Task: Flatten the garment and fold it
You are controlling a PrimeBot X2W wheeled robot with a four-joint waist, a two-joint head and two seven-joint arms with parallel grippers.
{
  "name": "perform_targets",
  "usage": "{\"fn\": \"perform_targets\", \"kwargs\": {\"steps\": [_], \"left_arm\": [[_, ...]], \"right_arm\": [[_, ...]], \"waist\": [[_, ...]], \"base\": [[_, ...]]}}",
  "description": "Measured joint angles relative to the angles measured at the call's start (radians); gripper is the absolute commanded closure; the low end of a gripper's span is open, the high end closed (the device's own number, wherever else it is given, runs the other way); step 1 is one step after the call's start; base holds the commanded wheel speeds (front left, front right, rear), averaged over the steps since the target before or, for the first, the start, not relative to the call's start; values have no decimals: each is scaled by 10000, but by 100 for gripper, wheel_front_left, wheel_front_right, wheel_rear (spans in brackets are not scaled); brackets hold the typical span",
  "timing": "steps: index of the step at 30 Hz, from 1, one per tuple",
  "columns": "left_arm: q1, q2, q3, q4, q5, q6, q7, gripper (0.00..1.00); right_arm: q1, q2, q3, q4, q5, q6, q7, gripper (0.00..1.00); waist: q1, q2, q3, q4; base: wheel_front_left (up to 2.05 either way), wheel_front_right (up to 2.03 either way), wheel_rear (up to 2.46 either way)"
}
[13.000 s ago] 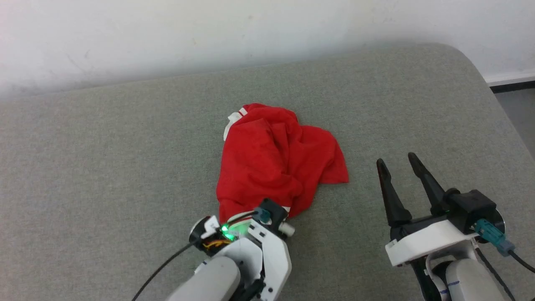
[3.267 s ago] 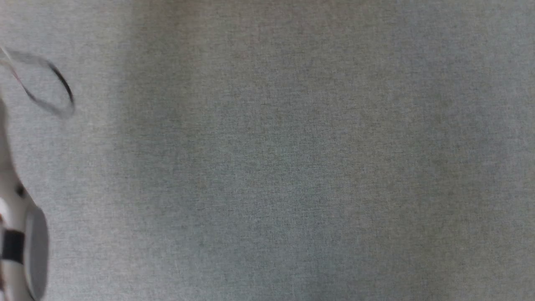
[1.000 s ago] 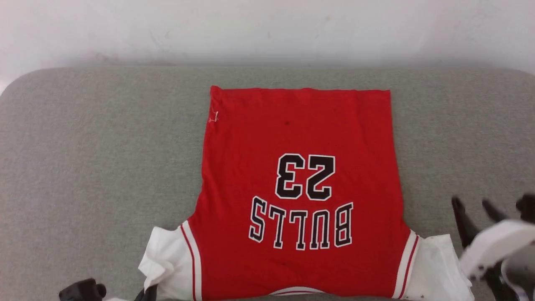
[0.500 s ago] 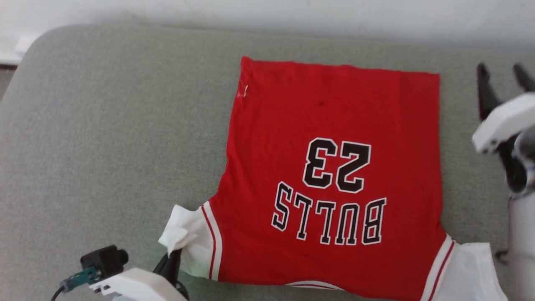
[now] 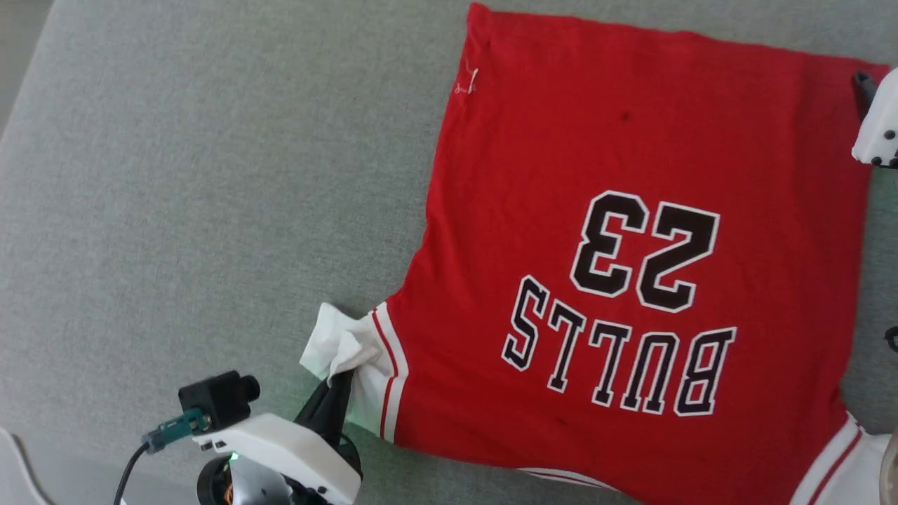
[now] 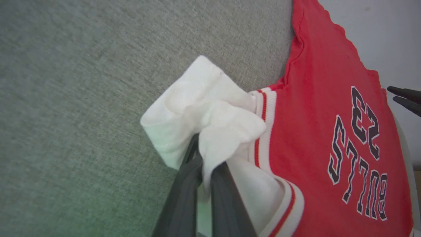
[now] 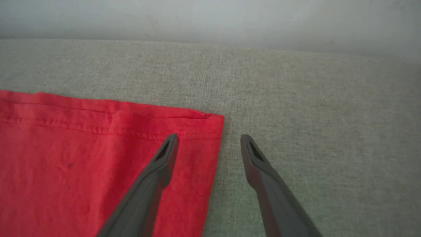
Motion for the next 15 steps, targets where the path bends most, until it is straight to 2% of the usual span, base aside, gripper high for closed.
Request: {"fn": "perform_targets", "kwargs": {"steps": [4,5,6,7,9,10,11,15], "left_arm": [[-126,-46,-58,17,-4,-123,-142,100],[-135,-67,-67,15,-4,-161,-174,100],[-165,-81,-81,13,-6,-176,-182,100],[-190,-105,-81,12,-44,-192,-249,100],[-248,-128,-79,29,-82,-251,-290,100],[-258,-130,-79,38,-82,-251,-301,100],[-267,-128,-73,52,-81,-251,-313,100],[-269,-119,-36,142,-86,-251,-382,100]], "right_arm": [[-337,12,-224,151,-395,0,1049,0],[-456,-6,-280,121,-506,0,1248,19],[-563,-10,-397,75,-594,0,1450,19],[-644,6,-539,27,-665,0,1649,49],[-703,40,-752,-125,-798,0,1948,68],[-702,54,-767,-219,-899,0,2025,90],[-682,96,-821,-326,-957,0,2015,100],[-226,408,-963,-754,-740,0,1064,100]], "waist": [[-1,0,397,224],[-2,0,478,269],[-3,0,545,309],[-2,0,602,345],[-3,0,674,403],[-2,0,686,413],[-2,0,685,406],[-2,0,548,318]], "base": [[0,0,0],[0,0,0],[0,0,0],[0,0,0],[0,0,0],[0,0,0],[0,0,0],[0,0,0]]}}
